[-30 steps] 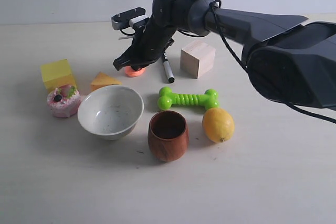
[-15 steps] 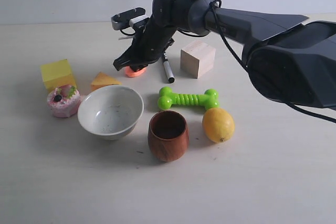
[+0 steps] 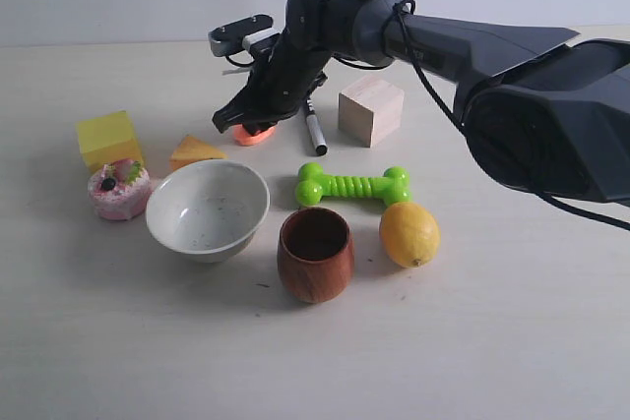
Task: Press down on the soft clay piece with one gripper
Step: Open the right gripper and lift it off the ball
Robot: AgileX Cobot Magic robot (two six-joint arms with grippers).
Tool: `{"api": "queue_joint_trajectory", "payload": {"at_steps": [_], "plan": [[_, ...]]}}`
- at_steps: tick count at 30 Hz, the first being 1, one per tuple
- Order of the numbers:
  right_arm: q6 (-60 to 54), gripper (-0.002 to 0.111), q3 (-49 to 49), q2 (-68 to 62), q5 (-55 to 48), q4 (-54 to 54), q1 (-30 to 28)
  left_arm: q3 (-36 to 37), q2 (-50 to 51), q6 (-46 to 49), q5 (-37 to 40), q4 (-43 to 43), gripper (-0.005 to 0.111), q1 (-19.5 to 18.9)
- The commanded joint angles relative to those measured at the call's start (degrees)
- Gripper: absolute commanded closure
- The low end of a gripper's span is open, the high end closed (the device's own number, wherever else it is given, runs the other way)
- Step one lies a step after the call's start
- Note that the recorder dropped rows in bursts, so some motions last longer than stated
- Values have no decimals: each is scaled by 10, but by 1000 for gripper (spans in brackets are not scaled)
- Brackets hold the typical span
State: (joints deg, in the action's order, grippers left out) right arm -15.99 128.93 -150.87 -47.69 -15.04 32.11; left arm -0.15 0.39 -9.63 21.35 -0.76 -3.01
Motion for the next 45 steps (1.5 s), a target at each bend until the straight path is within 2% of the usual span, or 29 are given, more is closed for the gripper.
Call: {"api": "queue_joint_trajectory", "payload": {"at_steps": [1, 10, 17, 38, 45], "plan": [[-4, 86, -10, 3, -19, 5, 2, 1, -4, 2, 0, 4, 107, 3], [-4, 87, -10, 16, -15, 11, 2, 1, -4, 2, 0, 4, 107, 3], [-4, 101, -10, 16, -14, 11, 2, 1, -4, 2, 0, 4, 107, 3], [-3, 101, 30, 17, -25, 20, 2, 1, -4, 2, 0, 4, 107, 3], [14, 102, 30, 72, -34, 76, 2, 1, -4, 2, 0, 4, 107, 3]]}}
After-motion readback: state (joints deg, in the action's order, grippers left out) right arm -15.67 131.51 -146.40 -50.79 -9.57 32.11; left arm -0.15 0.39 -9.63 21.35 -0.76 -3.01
